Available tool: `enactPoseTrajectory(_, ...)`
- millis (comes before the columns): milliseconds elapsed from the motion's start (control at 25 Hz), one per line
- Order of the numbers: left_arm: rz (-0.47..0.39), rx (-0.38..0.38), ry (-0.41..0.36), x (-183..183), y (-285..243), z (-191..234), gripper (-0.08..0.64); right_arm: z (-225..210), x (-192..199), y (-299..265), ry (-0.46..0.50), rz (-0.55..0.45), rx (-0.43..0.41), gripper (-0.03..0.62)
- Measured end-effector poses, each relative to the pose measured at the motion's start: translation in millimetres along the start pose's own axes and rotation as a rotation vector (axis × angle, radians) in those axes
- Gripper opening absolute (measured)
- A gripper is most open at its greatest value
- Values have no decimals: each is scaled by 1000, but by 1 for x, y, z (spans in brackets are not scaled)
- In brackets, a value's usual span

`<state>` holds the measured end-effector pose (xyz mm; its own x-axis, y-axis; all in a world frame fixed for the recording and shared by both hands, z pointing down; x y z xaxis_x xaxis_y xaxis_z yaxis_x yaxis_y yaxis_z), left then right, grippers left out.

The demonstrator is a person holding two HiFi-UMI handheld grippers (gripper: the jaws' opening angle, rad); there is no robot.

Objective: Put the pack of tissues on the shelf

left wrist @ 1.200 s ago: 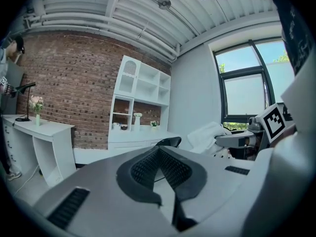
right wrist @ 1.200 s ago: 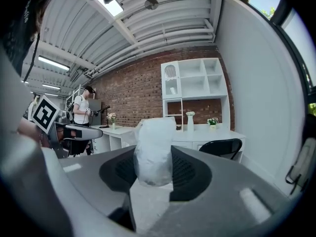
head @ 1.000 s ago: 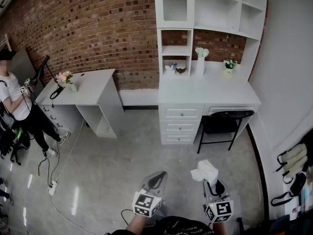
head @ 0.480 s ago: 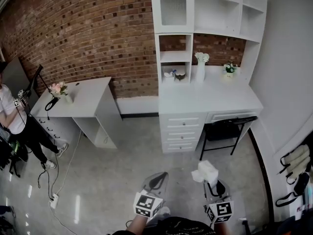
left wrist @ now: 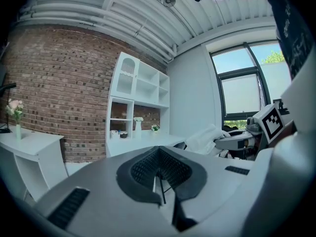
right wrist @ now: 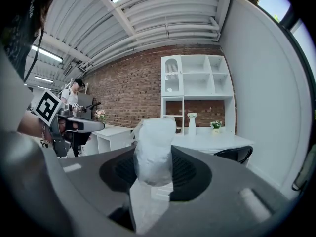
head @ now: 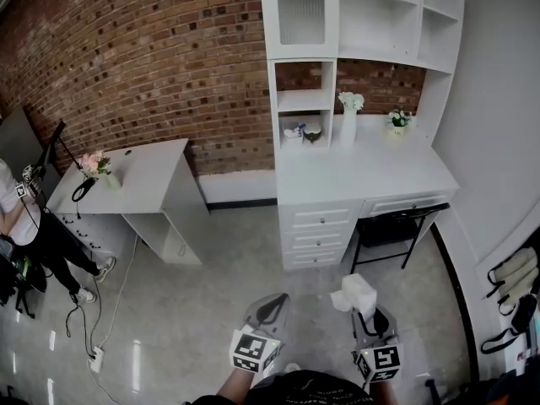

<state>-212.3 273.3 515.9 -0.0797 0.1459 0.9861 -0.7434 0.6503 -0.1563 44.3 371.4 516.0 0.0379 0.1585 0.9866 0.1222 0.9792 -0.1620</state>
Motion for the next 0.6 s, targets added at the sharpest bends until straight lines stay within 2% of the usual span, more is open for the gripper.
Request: enactPoseTrajectory(600,19,6,-3,5,-10,22,11,-2,1,-20,-11,9,17,149)
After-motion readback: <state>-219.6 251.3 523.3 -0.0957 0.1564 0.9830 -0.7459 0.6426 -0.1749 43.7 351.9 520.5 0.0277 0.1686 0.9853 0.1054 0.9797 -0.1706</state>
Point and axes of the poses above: the fingertips, and each gripper's own axes: y backward along the fingers, z to its left, x out of its underside, the point moved 10 cm from there along y, backward along the fingers, and after that the axes turned 2 degrees about x, right-handed, at the moved point
